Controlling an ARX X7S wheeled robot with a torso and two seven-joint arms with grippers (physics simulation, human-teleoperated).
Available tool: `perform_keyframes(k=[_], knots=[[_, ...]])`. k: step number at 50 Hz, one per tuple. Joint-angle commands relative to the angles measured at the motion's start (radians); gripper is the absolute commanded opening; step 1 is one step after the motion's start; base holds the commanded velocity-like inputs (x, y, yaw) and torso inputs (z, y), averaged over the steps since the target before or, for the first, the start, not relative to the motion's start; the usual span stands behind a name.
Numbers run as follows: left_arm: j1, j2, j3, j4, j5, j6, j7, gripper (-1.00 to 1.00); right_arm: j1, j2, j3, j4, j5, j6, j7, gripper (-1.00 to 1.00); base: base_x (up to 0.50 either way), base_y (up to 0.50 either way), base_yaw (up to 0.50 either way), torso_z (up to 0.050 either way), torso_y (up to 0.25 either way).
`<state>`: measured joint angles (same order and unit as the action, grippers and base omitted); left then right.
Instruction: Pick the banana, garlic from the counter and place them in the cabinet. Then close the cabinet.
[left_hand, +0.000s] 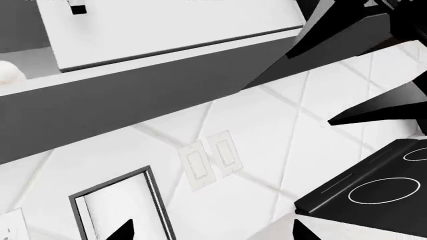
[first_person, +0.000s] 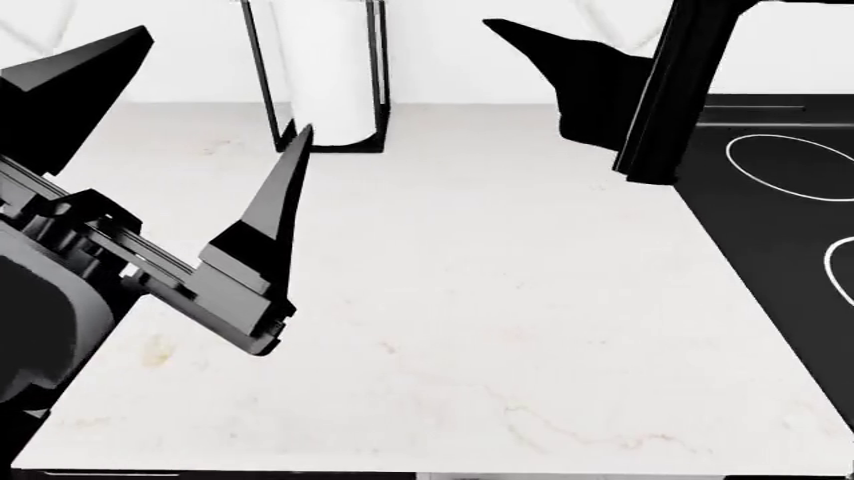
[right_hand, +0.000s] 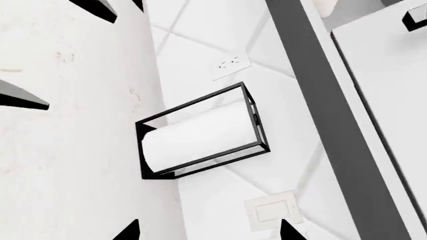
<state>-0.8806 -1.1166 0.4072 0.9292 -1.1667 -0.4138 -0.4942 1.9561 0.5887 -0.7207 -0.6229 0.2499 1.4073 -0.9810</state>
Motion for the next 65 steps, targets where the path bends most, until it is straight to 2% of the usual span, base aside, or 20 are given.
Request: perform_keyframes(k=[1,10,17,24,35,55,65], knots=[[-0.013,-0.014,-0.010,-0.003,-0.025,-0.002,0.000,1.00,-0.066,0.021,0.054,-0.086,0.015,0.020,0.024,1.00,0.00,0.50,0.00,0.000,0.000],[-0.013,-0.015,-0.003,-0.015,-0.026,-0.009,0.014,1.00,-0.183,0.084,0.159,-0.233,0.034,0.076,0.048,1.00,0.00,0.49,0.00,0.000,0.000],[-0.137,0.042,0.056,-0.053,-0.050,-0.128,0.062,1.00,-0.283,0.082,0.255,-0.336,0.065,0.062,0.045,1.00,0.00,0.48,0.00,0.000,0.000],[-0.247,0.075,0.081,-0.089,-0.081,-0.211,0.086,1.00,-0.319,0.067,0.273,-0.361,0.073,0.052,0.061,1.00,0.00,0.48,0.00,0.000,0.000],[-0.333,0.078,0.093,-0.067,-0.124,-0.279,0.089,1.00,-0.327,0.060,0.284,-0.368,0.088,0.028,0.068,1.00,0.00,0.48,0.00,0.000,0.000],[-0.337,0.071,0.081,-0.046,-0.137,-0.271,0.068,1.00,-0.324,0.054,0.298,-0.367,0.116,0.023,0.075,1.00,-0.08,0.45,0.00,0.000,0.000],[-0.299,0.075,0.089,-0.050,-0.101,-0.252,0.072,1.00,-0.339,0.064,0.303,-0.367,0.120,0.008,0.090,1.00,0.00,0.05,0.00,0.000,0.000]])
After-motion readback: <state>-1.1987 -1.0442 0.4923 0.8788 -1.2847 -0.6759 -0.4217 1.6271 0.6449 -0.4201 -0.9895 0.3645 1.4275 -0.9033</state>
